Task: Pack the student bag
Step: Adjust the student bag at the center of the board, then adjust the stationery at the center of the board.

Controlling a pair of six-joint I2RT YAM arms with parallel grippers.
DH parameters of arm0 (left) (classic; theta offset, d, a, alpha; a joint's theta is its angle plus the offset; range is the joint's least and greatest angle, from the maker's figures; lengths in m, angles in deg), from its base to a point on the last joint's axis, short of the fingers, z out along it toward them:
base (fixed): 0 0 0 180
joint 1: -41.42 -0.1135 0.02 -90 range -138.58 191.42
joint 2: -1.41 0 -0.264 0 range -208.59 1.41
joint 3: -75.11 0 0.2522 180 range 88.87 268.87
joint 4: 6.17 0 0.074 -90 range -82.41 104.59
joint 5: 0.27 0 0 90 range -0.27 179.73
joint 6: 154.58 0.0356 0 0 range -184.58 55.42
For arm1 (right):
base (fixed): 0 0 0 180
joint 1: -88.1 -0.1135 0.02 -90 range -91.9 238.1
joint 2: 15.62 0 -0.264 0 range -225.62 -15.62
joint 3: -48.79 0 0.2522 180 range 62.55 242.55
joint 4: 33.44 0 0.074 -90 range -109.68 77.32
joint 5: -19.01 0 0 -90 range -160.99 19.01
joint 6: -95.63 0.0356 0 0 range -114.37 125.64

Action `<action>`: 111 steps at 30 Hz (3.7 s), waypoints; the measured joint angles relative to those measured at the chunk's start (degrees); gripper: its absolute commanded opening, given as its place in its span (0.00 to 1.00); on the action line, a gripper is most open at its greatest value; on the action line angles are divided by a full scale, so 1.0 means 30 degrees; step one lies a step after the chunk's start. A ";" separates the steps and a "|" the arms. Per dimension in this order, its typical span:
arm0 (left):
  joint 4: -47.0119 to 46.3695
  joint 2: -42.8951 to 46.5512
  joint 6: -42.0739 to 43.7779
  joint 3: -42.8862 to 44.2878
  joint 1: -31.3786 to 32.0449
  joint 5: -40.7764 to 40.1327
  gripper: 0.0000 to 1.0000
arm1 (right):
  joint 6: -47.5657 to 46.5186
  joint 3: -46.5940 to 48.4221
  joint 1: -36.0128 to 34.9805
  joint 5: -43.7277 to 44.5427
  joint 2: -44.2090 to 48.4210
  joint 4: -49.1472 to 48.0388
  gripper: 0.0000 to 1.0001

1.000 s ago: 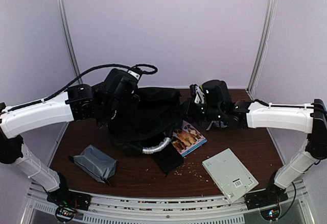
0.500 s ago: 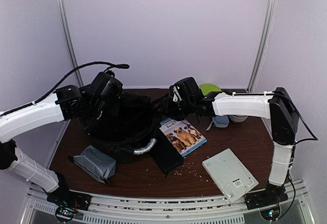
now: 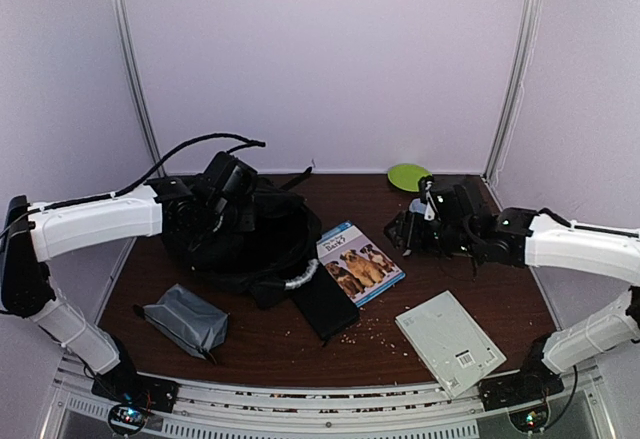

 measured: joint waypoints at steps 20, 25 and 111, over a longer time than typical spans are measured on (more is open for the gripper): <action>-0.1450 0.3359 0.0568 -0.1647 0.3177 0.2171 0.98 | 0.5115 -0.9967 0.3169 0.2091 1.0520 0.5166 0.71; -0.2237 0.2637 0.0138 -0.2208 0.4954 0.2754 0.97 | 0.5457 -1.0805 0.3453 0.1719 0.9726 0.3446 0.71; -0.0962 1.1803 -0.1188 -0.9318 0.5217 -0.1217 0.95 | 0.5464 0.5406 0.2812 0.1195 -0.7635 0.3781 0.00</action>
